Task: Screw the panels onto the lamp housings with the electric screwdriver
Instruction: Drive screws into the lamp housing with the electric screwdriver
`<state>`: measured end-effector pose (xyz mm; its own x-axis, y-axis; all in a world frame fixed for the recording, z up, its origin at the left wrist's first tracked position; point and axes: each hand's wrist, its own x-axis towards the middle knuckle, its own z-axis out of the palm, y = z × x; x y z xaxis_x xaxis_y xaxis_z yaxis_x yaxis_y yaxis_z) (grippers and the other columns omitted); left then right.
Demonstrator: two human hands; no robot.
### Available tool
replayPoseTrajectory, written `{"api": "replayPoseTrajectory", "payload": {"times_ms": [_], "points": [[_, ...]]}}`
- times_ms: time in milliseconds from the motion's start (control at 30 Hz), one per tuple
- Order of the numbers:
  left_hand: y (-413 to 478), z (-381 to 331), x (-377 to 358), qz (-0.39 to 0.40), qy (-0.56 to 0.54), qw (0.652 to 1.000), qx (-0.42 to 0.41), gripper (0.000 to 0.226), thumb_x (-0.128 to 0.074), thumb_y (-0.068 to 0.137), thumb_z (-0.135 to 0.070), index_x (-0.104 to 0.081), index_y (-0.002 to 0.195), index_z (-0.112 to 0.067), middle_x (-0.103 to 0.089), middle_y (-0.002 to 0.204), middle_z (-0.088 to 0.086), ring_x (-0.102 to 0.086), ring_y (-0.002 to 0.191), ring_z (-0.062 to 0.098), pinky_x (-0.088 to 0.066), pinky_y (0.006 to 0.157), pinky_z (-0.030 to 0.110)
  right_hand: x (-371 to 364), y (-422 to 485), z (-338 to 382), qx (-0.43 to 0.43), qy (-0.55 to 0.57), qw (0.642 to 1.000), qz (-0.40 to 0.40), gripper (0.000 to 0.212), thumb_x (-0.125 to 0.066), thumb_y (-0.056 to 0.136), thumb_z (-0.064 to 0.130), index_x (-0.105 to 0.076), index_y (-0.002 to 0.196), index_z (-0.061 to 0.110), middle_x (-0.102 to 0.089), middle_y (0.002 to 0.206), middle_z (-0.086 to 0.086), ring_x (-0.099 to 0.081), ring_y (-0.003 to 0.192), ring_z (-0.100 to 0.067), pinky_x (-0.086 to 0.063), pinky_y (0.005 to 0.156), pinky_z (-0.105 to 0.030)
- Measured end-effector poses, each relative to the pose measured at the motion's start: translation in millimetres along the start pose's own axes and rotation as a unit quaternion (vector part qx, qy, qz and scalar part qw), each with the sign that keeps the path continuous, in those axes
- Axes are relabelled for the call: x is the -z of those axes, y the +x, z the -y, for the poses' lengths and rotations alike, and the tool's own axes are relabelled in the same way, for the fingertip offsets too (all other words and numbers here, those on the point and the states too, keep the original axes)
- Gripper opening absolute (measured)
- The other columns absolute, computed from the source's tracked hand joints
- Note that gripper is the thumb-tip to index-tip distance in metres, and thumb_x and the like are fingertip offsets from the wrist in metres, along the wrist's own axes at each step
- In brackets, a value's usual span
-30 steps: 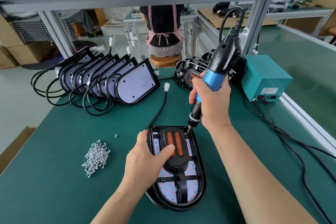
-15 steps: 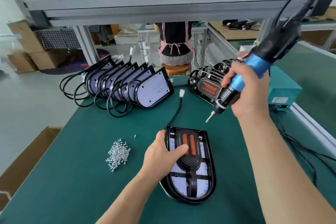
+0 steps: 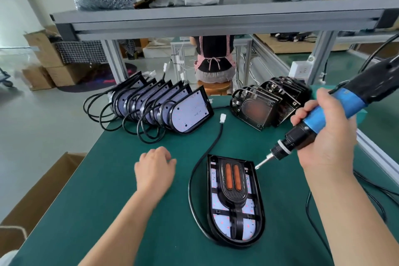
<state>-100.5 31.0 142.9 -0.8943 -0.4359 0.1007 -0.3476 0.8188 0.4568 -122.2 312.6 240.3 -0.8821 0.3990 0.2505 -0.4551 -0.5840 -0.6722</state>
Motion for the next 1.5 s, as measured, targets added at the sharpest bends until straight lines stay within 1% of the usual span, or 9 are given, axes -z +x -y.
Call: {"api": "replayPoseTrajectory", "payload": {"times_ms": [133, 467, 600, 700, 767, 1033, 1200, 1367, 1500], "points": [[28.0, 9.5, -0.5, 0.066, 0.161, 0.985, 0.013, 0.027, -0.063, 0.093, -0.045, -0.063, 0.104, -0.021, -0.067, 0.112, 0.000, -0.055, 0.113, 0.027, -0.033, 0.090, 0.038, -4.6, 4.1, -6.1, -0.007, -0.001, 1.000, -0.008, 0.019, -0.065, 0.093, 0.014, -0.046, 0.091, 0.014, -0.051, 0.068, 0.000, -0.050, 0.054, -0.014, -0.046, 0.054, -0.026], [33.2, 6.4, -5.9, 0.082, 0.185, 0.977, -0.070, 0.015, -0.055, 0.099, -0.023, -0.059, 0.102, -0.009, -0.067, 0.106, 0.009, -0.060, 0.102, 0.032, -0.043, 0.086, 0.037, 0.1, -3.8, -17.0, -0.027, 0.000, 1.000, 0.004, 0.016, -0.068, 0.092, 0.018, -0.054, 0.084, 0.020, -0.051, 0.071, 0.000, -0.051, 0.057, -0.015, -0.048, 0.060, -0.029], [1.8, -13.1, 14.3, 0.032, -0.086, 0.992, -0.086, 0.007, -0.063, 0.091, -0.014, -0.064, 0.085, -0.013, -0.069, 0.078, 0.000, -0.063, 0.081, 0.026, -0.047, 0.071, 0.037, -0.7, -8.6, -19.4, -0.038, 0.006, 0.999, -0.002, 0.017, -0.069, 0.091, 0.019, -0.054, 0.083, 0.021, -0.052, 0.071, 0.000, -0.052, 0.057, -0.015, -0.048, 0.060, -0.029], [-31.3, -37.8, 30.3, 0.122, -0.326, 0.935, -0.062, 0.013, -0.072, 0.085, -0.008, -0.071, 0.074, -0.016, -0.073, 0.069, 0.004, -0.065, 0.063, 0.014, -0.052, 0.060, 0.023, -4.1, -12.5, -20.5, -0.046, 0.022, 0.999, -0.011, 0.016, -0.068, 0.092, 0.018, -0.053, 0.089, 0.017, -0.052, 0.071, 0.000, -0.051, 0.057, -0.015, -0.048, 0.058, -0.028], [-51.0, -50.2, 34.5, 0.185, -0.411, 0.892, -0.046, 0.011, -0.075, 0.083, -0.006, -0.074, 0.074, -0.013, -0.073, 0.070, 0.008, -0.064, 0.062, 0.010, -0.049, 0.058, 0.016, -7.4, -15.2, -20.5, -0.053, 0.031, 0.998, -0.013, 0.017, -0.068, 0.092, 0.018, -0.051, 0.093, 0.015, -0.052, 0.072, 0.000, -0.051, 0.057, -0.014, -0.048, 0.057, -0.027], [-87.1, -62.9, 31.3, 0.254, -0.499, 0.828, -0.033, 0.021, -0.073, 0.081, 0.004, -0.078, 0.080, -0.016, -0.074, 0.081, 0.006, -0.065, 0.077, 0.013, -0.054, 0.077, 0.022, -7.3, -26.4, -12.8, -0.068, 0.044, 0.996, -0.036, 0.025, -0.067, 0.094, 0.017, -0.045, 0.102, 0.010, -0.053, 0.068, 0.001, -0.050, 0.054, -0.013, -0.045, 0.052, -0.025], [-96.1, -67.9, 26.9, 0.274, -0.562, 0.781, 0.013, 0.023, -0.070, 0.081, 0.005, -0.078, 0.077, -0.016, -0.069, 0.079, 0.008, -0.057, 0.069, 0.013, -0.051, 0.068, 0.019, -5.7, -31.9, -6.7, -0.069, 0.045, 0.994, -0.075, 0.015, -0.065, 0.095, 0.016, -0.051, 0.091, 0.015, -0.053, 0.066, 0.001, -0.049, 0.051, -0.013, -0.044, 0.050, -0.024], [-100.5, -73.2, 22.4, 0.290, -0.606, 0.740, 0.035, 0.017, -0.077, 0.061, -0.015, -0.079, 0.078, -0.015, -0.071, 0.080, 0.009, -0.062, 0.071, 0.012, -0.055, 0.069, 0.018, -3.4, -29.9, -2.4, -0.069, 0.058, 0.991, -0.095, 0.013, -0.063, 0.097, 0.016, -0.050, 0.098, 0.012, -0.053, 0.065, 0.002, -0.049, 0.049, -0.011, -0.043, 0.049, -0.022], [-101.2, -76.2, 17.6, 0.300, -0.620, 0.724, 0.049, 0.016, -0.077, 0.063, -0.012, -0.078, 0.079, -0.012, -0.067, 0.076, 0.010, -0.061, 0.068, 0.013, -0.054, 0.066, 0.019, -1.6, -32.4, -2.1, -0.064, 0.063, 0.992, -0.090, 0.015, -0.063, 0.096, 0.016, -0.049, 0.097, 0.011, -0.053, 0.065, 0.002, -0.049, 0.049, -0.012, -0.044, 0.049, -0.023]]}}
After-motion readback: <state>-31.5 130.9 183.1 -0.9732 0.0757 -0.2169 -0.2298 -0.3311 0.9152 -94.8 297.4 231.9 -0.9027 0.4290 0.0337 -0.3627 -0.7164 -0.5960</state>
